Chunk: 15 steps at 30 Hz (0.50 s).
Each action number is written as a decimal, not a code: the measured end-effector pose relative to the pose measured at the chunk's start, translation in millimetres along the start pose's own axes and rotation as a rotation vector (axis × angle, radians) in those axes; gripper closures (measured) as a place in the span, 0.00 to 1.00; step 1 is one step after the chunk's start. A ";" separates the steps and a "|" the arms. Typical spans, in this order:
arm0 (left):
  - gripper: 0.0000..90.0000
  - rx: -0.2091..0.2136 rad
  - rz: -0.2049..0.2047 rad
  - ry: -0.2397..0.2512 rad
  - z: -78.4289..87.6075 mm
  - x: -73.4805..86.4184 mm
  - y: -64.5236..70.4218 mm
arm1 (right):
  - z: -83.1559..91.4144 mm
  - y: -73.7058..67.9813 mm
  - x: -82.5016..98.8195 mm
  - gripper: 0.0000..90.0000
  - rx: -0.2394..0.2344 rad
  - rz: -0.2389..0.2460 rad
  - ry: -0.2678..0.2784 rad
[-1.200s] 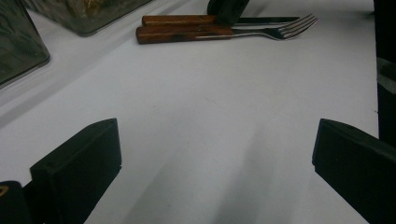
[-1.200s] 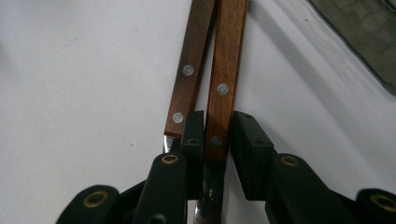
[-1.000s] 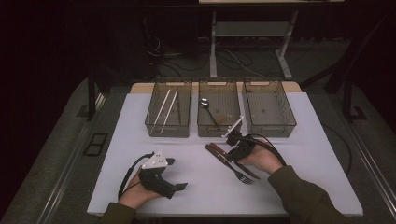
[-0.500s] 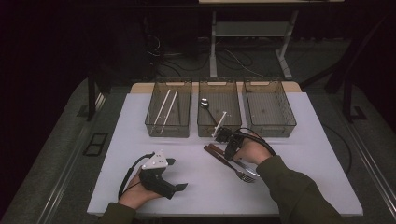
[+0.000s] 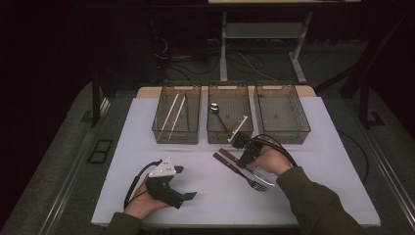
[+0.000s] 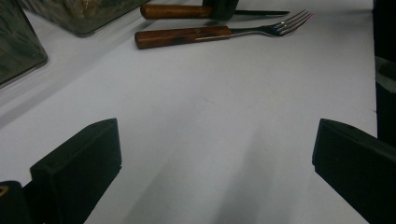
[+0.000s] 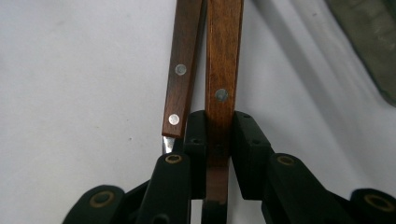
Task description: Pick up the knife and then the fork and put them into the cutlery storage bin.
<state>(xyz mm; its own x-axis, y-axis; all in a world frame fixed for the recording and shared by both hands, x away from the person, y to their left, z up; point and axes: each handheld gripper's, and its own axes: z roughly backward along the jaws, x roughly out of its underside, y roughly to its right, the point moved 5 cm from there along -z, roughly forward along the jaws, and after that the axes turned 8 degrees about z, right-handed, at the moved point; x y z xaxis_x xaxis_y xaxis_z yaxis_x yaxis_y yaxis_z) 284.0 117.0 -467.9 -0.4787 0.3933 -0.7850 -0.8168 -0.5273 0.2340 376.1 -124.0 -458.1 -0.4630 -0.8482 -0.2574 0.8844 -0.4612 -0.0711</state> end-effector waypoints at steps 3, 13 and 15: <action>0.00 -0.001 0.000 0.002 0.3 -0.1 -0.4 | 7.5 1.4 4.7 0.85 -0.022 -0.003 0.066; 0.00 0.006 0.003 0.011 0.5 -0.9 -0.4 | 33.7 9.5 25.5 0.85 -0.032 -0.035 0.289; 0.00 0.009 0.005 0.014 0.3 -1.1 -0.4 | 38.3 11.5 29.4 0.85 -0.027 -0.039 0.327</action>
<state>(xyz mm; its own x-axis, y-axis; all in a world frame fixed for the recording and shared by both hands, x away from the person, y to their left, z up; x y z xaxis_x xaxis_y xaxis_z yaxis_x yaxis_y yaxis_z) 284.8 117.0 -466.9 -0.4785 0.3798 -0.7917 -0.8172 -0.5224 0.2434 370.4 -164.2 -429.6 -0.4569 -0.6996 -0.5495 0.8698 -0.4806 -0.1113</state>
